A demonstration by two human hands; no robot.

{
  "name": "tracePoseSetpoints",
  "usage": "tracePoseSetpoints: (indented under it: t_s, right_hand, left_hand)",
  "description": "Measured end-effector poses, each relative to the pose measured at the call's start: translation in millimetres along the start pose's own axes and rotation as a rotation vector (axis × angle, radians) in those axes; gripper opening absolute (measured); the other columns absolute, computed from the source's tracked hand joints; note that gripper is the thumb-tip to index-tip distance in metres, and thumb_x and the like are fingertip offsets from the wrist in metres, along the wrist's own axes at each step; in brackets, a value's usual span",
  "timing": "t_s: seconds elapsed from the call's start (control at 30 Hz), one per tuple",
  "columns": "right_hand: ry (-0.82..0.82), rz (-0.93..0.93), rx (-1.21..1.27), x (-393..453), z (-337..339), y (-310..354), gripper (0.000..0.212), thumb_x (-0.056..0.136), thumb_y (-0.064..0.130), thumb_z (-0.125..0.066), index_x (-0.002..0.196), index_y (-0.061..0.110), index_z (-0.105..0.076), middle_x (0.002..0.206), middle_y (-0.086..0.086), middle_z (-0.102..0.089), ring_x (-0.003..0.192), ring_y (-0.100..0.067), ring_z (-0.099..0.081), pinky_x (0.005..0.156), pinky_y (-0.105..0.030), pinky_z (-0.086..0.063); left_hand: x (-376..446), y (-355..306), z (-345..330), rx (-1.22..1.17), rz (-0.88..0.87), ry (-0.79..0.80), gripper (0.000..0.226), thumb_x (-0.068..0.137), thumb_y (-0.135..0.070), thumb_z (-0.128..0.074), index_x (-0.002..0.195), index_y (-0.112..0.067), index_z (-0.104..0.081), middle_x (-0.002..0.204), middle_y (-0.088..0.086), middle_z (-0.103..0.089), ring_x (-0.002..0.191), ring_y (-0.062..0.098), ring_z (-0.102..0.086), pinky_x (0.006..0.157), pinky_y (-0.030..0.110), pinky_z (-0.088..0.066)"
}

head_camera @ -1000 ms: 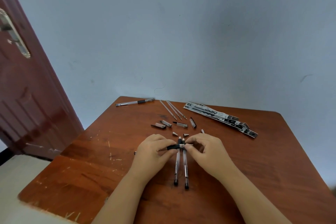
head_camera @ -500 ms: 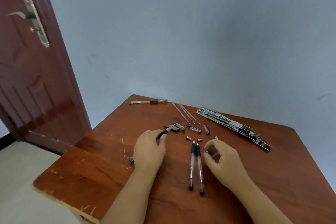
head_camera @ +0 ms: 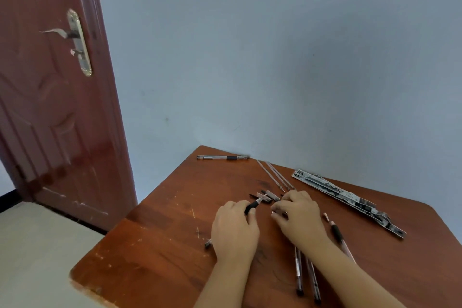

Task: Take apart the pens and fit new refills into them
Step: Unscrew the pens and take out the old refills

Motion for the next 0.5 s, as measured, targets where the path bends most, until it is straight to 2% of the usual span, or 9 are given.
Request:
tracePoseSetpoints:
  t_s: [0.07,0.13,0.23,0.3,0.33,0.37,0.4,0.47,0.5]
  right_hand:
    - [0.051,-0.048,-0.013,6,-7,-1,0.022,0.080,0.033,-0.062,0.101,0.028,-0.065,0.101,0.004,-0.055,0.103,-0.015,-0.044,0.080,-0.027,-0.031]
    - [0.068,-0.050,-0.041,9,-15,-8,0.027,0.087,0.037,-0.050,0.111,0.030,-0.059,0.109,0.006,-0.050,0.108,-0.012,-0.037,0.086,-0.025,-0.029]
    - [0.093,-0.086,-0.049,8,-14,-9,0.023,0.082,0.039,-0.056,0.103,0.032,-0.062,0.105,0.007,-0.052,0.106,-0.014,-0.042,0.087,-0.031,-0.030]
    - [0.025,-0.063,-0.040,6,-9,-9,0.018,0.063,0.034,-0.077,0.078,0.030,-0.069,0.084,0.006,-0.061,0.086,-0.018,-0.057,0.073,-0.038,-0.038]
    - [-0.003,-0.055,-0.034,3,-6,-12,0.019,0.054,0.034,-0.081,0.067,0.029,-0.069,0.074,0.007,-0.062,0.075,-0.018,-0.061,0.066,-0.035,-0.039]
    - [-0.048,-0.076,-0.031,0,-1,-15,0.016,0.053,0.036,-0.078,0.064,0.029,-0.069,0.070,0.007,-0.062,0.071,-0.017,-0.061,0.065,-0.034,-0.036]
    - [-0.056,-0.101,0.010,-5,5,-18,0.014,0.058,0.038,-0.069,0.068,0.028,-0.070,0.074,0.008,-0.063,0.076,-0.016,-0.061,0.069,-0.033,-0.032]
    - [-0.068,-0.156,0.121,-13,18,-25,0.033,0.068,0.041,-0.046,0.086,0.026,-0.070,0.091,0.008,-0.064,0.095,-0.012,-0.054,0.080,-0.030,-0.023]
    - [-0.075,-0.164,0.158,-19,24,-29,0.039,0.070,0.041,-0.041,0.092,0.025,-0.068,0.096,0.009,-0.063,0.099,-0.009,-0.051,0.083,-0.029,-0.022]
  left_hand:
    - [1,1,-1,-0.005,0.000,0.006,0.025,0.095,-0.028,-0.041,0.115,-0.025,-0.056,0.101,-0.008,-0.055,0.097,0.008,-0.049,0.072,0.016,-0.033]
    - [2,1,-2,-0.005,-0.006,0.010,0.025,0.095,-0.029,-0.041,0.114,-0.026,-0.057,0.096,-0.009,-0.051,0.095,0.007,-0.048,0.070,0.015,-0.032]
    - [3,2,-4,-0.006,-0.022,0.015,0.024,0.095,-0.030,-0.041,0.113,-0.027,-0.056,0.091,-0.011,-0.045,0.096,0.008,-0.048,0.074,0.017,-0.035]
    - [2,2,-4,0.004,-0.039,0.023,0.025,0.095,-0.030,-0.041,0.114,-0.027,-0.056,0.089,-0.011,-0.044,0.092,0.007,-0.046,0.074,0.017,-0.035]
    - [2,1,-4,0.011,-0.055,0.028,0.025,0.095,-0.030,-0.041,0.114,-0.027,-0.056,0.089,-0.010,-0.043,0.089,0.006,-0.043,0.073,0.017,-0.034]
    - [2,0,-5,0.015,-0.078,0.038,0.025,0.095,-0.030,-0.041,0.114,-0.027,-0.056,0.088,-0.010,-0.043,0.088,0.006,-0.041,0.072,0.016,-0.032]
    - [1,-3,-5,0.017,-0.111,0.049,0.025,0.094,-0.030,-0.042,0.114,-0.027,-0.056,0.088,-0.009,-0.043,0.088,0.006,-0.041,0.072,0.015,-0.031]
    - [0,-8,-7,0.011,-0.197,0.084,0.025,0.093,-0.029,-0.045,0.114,-0.026,-0.057,0.093,-0.008,-0.049,0.093,0.007,-0.043,0.073,0.014,-0.029]
    - [-1,-13,-9,-0.010,-0.254,0.107,0.024,0.092,-0.027,-0.049,0.114,-0.024,-0.059,0.097,-0.007,-0.053,0.095,0.008,-0.045,0.075,0.014,-0.029]
Point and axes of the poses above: each hand's wrist, its own x-axis towards the middle knuckle, its own z-axis out of the back of the hand, y = z × x, the point moved 5 cm from there along x, towards the middle knuckle
